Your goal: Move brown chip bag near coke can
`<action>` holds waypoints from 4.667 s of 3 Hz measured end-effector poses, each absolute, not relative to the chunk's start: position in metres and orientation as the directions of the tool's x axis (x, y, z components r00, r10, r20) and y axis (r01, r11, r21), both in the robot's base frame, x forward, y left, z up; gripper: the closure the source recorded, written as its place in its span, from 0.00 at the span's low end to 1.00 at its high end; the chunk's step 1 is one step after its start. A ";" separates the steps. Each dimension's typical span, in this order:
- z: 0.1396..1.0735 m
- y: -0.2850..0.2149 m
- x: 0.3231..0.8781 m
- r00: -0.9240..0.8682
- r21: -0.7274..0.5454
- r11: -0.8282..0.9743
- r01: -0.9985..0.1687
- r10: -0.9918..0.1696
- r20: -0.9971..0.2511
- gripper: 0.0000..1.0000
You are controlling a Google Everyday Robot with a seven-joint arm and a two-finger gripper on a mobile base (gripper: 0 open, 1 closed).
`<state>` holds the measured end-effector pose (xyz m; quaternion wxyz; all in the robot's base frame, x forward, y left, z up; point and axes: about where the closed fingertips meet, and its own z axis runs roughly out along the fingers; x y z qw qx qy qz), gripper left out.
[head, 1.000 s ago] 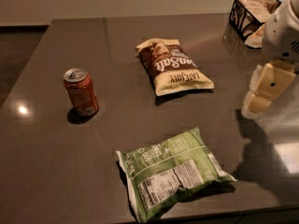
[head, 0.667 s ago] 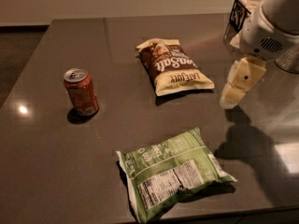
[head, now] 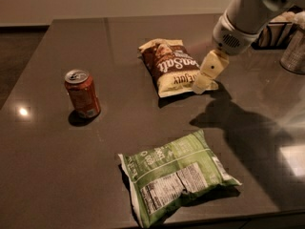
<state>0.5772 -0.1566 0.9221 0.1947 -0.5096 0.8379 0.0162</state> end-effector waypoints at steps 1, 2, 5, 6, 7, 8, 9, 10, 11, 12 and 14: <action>0.909 -0.142 0.606 -0.457 -0.138 0.524 -0.841 -0.822 -0.340 0.00; 0.896 -0.127 0.629 -0.513 -0.082 0.565 -0.821 -0.792 -0.331 0.00; 0.867 -0.082 0.641 -0.573 0.079 0.580 -0.811 -0.759 -0.309 0.45; 0.881 -0.065 0.630 -0.537 0.099 0.538 -0.837 -0.774 -0.336 0.69; 0.905 -0.034 0.606 -0.453 0.117 0.445 -0.888 -0.803 -0.387 0.98; 0.916 -0.006 0.587 -0.381 0.132 0.360 -0.924 -0.825 -0.418 1.00; 0.919 0.021 0.565 -0.312 0.154 0.271 -0.950 -0.845 -0.435 1.00; 0.917 0.039 0.547 -0.244 0.152 0.196 -0.969 -0.871 -0.427 0.82; 0.917 0.041 0.549 -0.243 0.149 0.197 -0.969 -0.869 -0.432 0.59; 0.916 0.043 0.550 -0.242 0.147 0.197 -0.969 -0.867 -0.436 0.36; 0.915 0.048 0.552 -0.240 0.143 0.196 -0.970 -0.864 -0.442 0.00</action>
Offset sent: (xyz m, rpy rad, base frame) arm 0.0795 0.0456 -0.0381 0.0609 0.1548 -0.1624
